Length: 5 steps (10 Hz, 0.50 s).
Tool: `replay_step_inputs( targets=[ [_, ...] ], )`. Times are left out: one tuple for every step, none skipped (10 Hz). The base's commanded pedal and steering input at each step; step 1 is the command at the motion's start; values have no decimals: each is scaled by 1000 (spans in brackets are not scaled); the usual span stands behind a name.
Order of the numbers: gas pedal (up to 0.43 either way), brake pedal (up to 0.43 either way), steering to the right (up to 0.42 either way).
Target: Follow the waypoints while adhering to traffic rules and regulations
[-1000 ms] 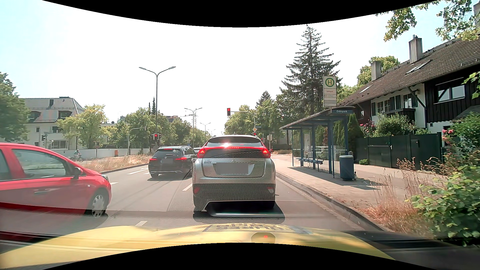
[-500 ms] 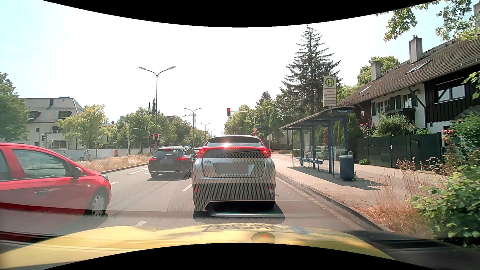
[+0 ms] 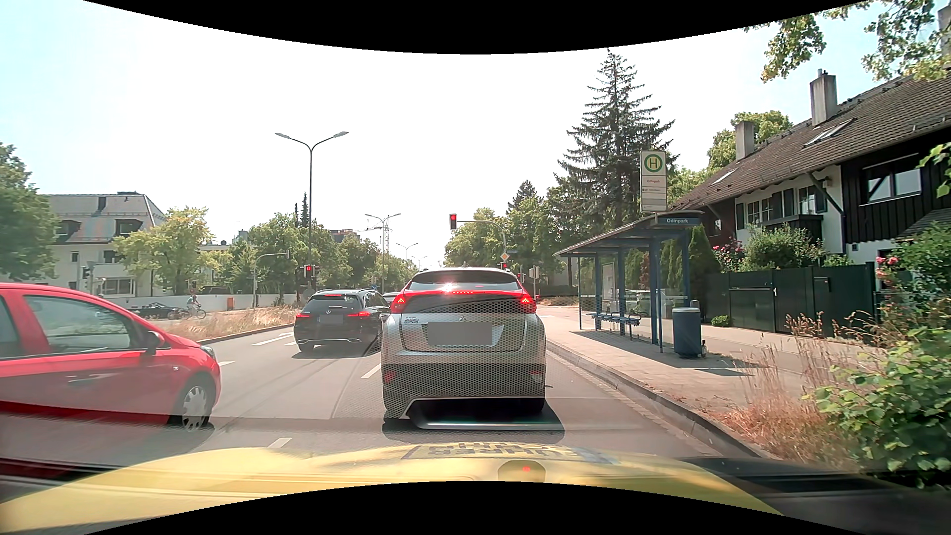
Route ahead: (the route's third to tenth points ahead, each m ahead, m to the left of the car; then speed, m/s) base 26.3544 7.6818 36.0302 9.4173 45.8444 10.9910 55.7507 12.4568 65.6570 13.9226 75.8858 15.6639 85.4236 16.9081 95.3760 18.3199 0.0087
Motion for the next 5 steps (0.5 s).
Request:
replay_step_inputs(
  targets=[
    [0, 171, -15],
    [0, 171, -15],
    [0, 171, -16],
    [0, 171, -16],
    [0, 171, -15]
  ],
)
